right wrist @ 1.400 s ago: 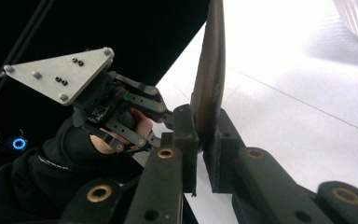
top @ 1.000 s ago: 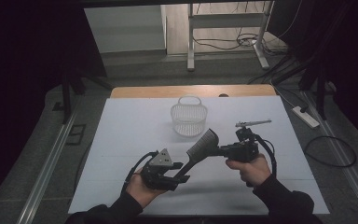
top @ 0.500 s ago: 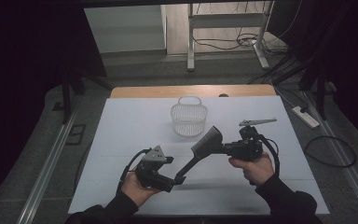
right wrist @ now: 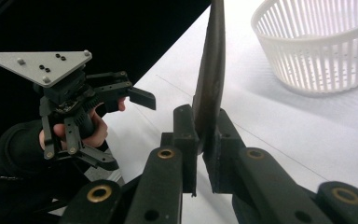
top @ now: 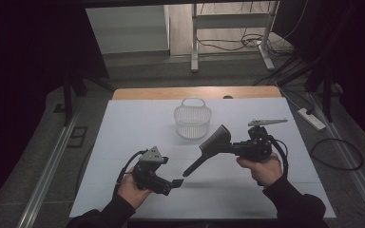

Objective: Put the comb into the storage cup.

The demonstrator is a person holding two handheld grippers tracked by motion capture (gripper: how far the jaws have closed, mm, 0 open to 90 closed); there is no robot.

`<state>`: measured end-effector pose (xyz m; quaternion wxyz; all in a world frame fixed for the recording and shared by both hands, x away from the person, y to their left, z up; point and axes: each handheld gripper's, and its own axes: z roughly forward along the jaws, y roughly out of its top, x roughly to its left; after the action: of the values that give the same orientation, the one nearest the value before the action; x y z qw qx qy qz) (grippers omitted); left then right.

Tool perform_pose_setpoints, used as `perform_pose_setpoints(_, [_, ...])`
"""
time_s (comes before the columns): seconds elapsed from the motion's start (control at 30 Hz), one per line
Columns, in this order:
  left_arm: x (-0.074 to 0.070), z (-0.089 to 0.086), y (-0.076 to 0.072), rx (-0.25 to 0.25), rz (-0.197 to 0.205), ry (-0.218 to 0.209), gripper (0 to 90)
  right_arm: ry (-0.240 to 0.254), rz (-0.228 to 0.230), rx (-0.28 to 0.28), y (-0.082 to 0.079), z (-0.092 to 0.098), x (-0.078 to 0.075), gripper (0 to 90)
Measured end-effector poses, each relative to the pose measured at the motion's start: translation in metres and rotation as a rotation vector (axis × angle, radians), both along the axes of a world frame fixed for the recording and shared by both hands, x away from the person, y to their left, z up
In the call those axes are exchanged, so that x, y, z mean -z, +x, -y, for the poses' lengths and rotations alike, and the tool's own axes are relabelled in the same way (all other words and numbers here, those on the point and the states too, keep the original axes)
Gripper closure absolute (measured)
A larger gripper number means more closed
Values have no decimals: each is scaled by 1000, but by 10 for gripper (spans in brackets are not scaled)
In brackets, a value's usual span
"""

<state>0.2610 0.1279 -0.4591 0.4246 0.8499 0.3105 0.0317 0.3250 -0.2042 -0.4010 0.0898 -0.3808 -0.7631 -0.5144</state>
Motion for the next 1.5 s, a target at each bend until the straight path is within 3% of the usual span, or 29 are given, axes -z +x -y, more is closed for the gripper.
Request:
perform_pose_setpoints(0.27, [1, -11, 0, -32, 23, 26, 11, -13, 21, 24, 1, 3, -4, 834])
perform_pose_setpoints(0.43, [4, -18, 0, -29, 2, 15, 6, -13, 31, 40, 5, 7, -6, 834])
perform_pose_setpoints(1.5, [4, -66, -26, -122, -5, -9, 0, 7, 84, 121, 29, 16, -25, 834])
